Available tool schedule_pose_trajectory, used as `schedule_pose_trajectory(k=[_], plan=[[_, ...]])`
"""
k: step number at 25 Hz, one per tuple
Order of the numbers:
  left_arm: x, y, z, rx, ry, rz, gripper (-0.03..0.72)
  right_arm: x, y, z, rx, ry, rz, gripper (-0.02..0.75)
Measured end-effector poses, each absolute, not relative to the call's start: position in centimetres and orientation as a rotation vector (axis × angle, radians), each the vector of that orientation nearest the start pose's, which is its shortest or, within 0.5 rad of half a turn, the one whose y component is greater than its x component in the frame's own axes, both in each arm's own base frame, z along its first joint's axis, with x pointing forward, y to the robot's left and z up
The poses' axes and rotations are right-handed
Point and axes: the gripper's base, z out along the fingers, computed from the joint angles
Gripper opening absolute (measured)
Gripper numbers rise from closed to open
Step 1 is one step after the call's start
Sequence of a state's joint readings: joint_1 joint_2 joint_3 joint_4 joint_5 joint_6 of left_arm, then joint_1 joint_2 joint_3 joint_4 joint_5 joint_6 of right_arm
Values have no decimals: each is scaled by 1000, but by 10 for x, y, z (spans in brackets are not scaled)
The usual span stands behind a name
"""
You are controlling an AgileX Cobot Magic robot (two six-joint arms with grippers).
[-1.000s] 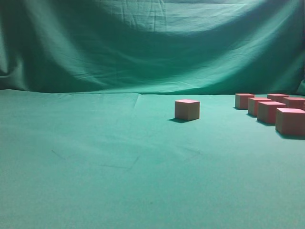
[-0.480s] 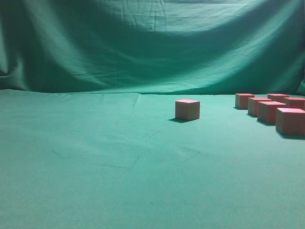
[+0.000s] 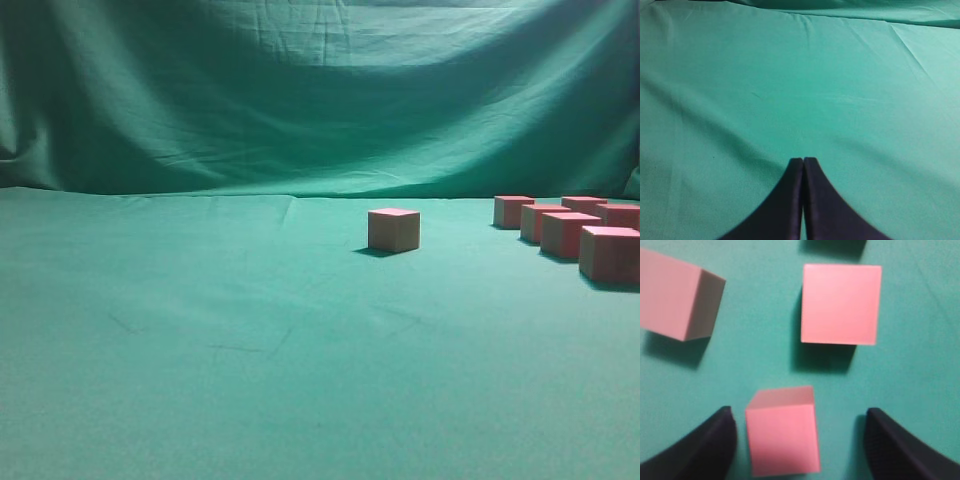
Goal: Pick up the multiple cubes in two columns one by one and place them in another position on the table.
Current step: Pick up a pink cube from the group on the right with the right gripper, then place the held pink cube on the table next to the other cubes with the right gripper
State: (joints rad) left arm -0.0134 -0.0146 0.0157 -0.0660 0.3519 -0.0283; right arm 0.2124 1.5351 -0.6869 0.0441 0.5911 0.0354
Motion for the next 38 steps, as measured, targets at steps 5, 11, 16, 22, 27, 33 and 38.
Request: schedule_pose_trajectory(k=[5,11,16,22,27,33,38], plan=[[53,-3,177,-55,1836,-94,0,240,54,161,-230,2904,80,253],[53,-3,177,-55,1836,-94,0,246,57,173,-256,2956,94,262],[53,-3,177,-55,1836,-94,0,261,73,221,-369,2956,284,262],[53,-3,177,-55,1836,-94,0,292,99,294,-628,2709,520,262],[53,-3,177,-55,1836,-94,0,319,141,315,-920,2635,409,262],[53,-3,177,-55,1836,-94,0,348,210,296,-1243,2566,239,262],[53,-3,177,-55,1836,-94,0,364,254,268,-1459,2487,195,262]])
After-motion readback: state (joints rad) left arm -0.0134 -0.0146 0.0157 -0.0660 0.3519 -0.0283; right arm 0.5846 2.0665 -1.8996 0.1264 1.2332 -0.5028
